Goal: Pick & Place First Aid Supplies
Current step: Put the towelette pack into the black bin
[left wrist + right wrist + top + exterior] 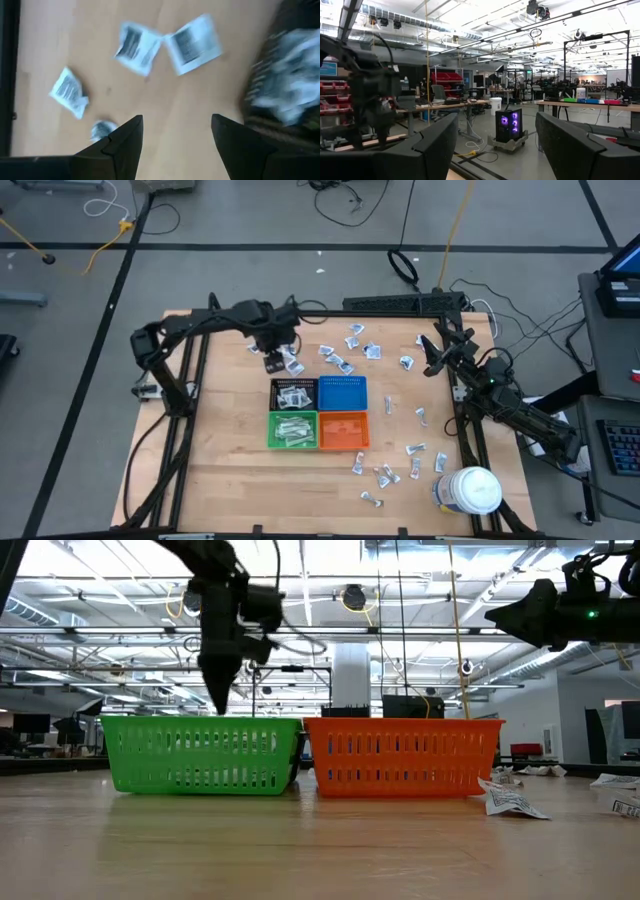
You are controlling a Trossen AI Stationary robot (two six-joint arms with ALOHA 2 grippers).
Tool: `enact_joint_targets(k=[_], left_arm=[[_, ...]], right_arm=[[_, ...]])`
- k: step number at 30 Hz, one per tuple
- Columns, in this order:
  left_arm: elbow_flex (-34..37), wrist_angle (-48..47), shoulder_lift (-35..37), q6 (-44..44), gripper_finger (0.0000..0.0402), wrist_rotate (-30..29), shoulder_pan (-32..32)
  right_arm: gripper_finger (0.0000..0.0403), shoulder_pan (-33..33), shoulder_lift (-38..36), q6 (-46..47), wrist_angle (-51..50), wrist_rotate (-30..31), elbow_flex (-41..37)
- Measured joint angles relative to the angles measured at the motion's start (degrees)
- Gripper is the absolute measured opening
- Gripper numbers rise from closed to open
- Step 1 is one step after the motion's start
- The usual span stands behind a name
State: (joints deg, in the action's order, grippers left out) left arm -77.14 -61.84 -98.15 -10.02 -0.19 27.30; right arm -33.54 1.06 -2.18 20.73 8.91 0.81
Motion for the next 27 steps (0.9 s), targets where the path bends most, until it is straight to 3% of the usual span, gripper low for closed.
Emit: enact_joint_targets(k=[10,19,27], left_arm=[[3.42,-0.57,0.90,-7.52,0.0241,0.08,9.70],[3.43,-0.59,0.83,-4.91,0.0241,-0.53,18.74],[3.54,0.16,0.83,-4.96,0.0241,-0.50,21.10]], right_arm=[[0.0263,0.00,-0.01,0.00,-0.01,0.00,0.00],[0.0263,0.00,0.00,0.01,0.00,0.00,0.00],[0.0263,0.00,-0.02,0.01,-0.02,0.00,0.00]])
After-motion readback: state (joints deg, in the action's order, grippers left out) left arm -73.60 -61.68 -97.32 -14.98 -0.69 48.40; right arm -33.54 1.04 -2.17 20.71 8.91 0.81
